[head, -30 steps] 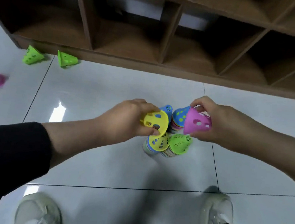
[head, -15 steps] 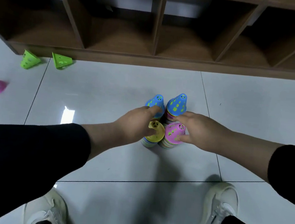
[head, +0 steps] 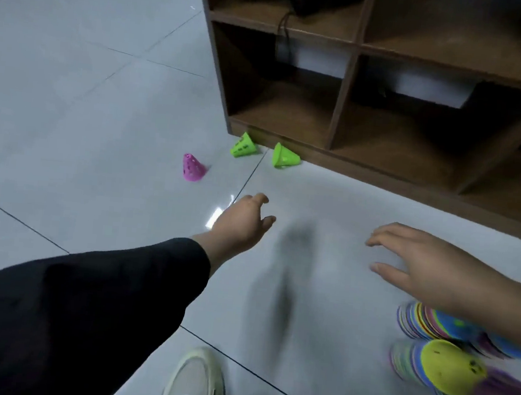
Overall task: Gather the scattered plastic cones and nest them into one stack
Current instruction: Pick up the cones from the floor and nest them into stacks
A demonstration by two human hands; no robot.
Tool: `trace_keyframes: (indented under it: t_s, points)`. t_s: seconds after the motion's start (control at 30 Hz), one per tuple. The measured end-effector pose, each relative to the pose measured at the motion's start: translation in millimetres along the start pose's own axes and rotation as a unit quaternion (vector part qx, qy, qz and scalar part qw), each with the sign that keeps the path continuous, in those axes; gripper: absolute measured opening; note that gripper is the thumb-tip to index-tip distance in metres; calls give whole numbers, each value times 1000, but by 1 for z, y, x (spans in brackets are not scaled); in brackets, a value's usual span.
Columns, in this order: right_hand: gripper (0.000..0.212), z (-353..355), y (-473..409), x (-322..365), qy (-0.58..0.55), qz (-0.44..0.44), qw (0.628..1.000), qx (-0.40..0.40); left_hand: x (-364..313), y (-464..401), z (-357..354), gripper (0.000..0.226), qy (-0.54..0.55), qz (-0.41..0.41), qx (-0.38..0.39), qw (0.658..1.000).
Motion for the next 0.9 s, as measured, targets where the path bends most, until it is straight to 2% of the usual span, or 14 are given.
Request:
trace_keyframes:
  t_s: [0.13, 0.3, 0.57, 0.67, 0.73, 0.8, 0.9]
  points:
    - [46, 2, -99, 23, 34, 6, 999, 18, 102, -2, 26, 49, 27, 112, -39, 993]
    - [52, 1, -193, 21, 61, -17, 997, 41, 178, -24, 43, 54, 3, 152, -55, 987]
    - [62, -1, -304, -3, 100, -73, 990, 69, 203, -110, 70, 65, -10, 123, -99, 987]
    - [65, 4, -338, -7, 105, -85, 989, 61, 212, -142, 78, 63, -11, 137, -115, 984]
    - [68, 2, -358, -10, 103, -97, 988, 59, 216, -162, 78, 62, -21, 137, -97, 986]
    - [73, -2, -373, -11, 109, -104, 987, 61, 218, -181, 72, 57, -59, 128, -48, 989]
    - [78, -10, -392, -8, 114, -91, 986, 77, 222, -192, 59, 37, -105, 115, 18, 988]
Point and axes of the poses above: each hand's wrist, its own y-axis away from the middle knuckle, its own z-axis out of the back of the hand, x = y × z, the point moved 10 cm from there along -y, towards the middle knuckle, and after that the axes turned 11 degrees about x, right-handed, at the moved point
